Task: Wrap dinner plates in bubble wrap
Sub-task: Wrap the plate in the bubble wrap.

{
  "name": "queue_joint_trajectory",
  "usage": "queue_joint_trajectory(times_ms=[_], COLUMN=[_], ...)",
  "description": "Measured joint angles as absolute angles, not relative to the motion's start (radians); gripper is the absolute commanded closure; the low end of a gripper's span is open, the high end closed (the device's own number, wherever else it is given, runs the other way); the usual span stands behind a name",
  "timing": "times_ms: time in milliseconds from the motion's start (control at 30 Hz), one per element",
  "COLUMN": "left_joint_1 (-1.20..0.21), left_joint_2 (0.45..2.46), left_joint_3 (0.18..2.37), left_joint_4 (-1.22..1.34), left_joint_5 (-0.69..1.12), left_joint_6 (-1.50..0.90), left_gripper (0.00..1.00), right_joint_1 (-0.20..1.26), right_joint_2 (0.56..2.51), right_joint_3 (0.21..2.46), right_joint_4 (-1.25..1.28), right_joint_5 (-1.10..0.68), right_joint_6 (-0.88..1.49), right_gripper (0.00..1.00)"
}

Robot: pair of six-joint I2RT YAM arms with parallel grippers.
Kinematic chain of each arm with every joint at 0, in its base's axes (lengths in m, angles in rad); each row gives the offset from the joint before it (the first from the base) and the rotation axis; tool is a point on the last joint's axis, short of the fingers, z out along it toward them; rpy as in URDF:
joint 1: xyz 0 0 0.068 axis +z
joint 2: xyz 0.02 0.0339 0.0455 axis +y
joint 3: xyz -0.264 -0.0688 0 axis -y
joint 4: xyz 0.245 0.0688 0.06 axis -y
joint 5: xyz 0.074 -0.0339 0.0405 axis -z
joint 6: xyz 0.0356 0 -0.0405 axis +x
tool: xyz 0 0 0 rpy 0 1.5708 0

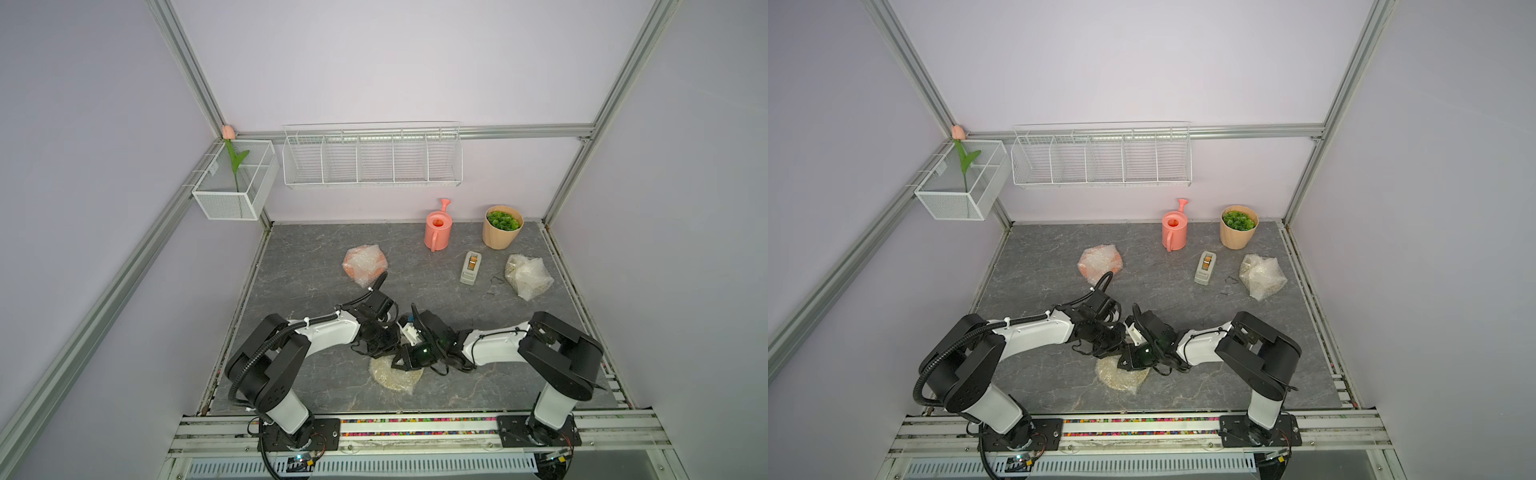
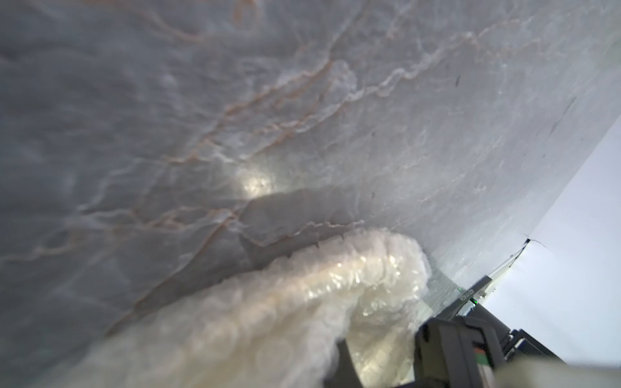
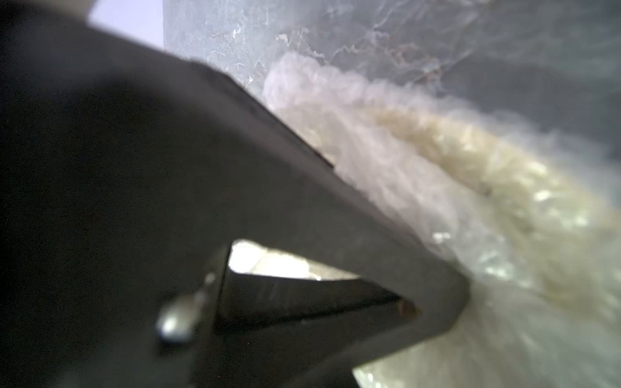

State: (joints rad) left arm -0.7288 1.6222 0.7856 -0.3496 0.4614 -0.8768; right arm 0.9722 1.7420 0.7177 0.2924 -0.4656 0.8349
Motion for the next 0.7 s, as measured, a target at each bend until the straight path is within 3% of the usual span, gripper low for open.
queue_joint_trajectory(times_ms=[67,167,300,467,567,700], left_joint_1=[-0.729,-0.728,-0.727,-0.727,-0.727,-0.738], left_joint_2=[1.620,1.615,1.612,1.609,1.600,1.552], left_joint_3=[0.770,0.749,0.741,0.741,0.743,0.749], left_joint_4=[-0.325,-0.287,-0.270,-0.271,-0.287,-0.368], left_joint_5=[0.472,0.482,0.489,0.488,0.478,0.439], left_joint_6=[-0.870,-0.870,-0.870,-0.870,-0.869,-0.866], left_gripper=[1.00,1.00,1.00,1.00,1.00,0.89], right_joint_1=[0.972,0.973,0.967,0.934,0.927,0.927], right_joint_2=[1.700,1.601,1.460,1.503,1.604,1.670], right_joint_3=[0.716,0.715,0.727,0.741,0.745,0.753], right_joint_4=[0.235,0.117,0.027,-0.010,-0.016,-0.010], right_joint_5=[-0.461,-0.425,-0.377,-0.367,-0.388,-0.421], right_joint_6=[0.847,0.825,0.789,0.785,0.792,0.806], right_gripper=[0.55,0.52,0.69,0.89,0.93,0.93])
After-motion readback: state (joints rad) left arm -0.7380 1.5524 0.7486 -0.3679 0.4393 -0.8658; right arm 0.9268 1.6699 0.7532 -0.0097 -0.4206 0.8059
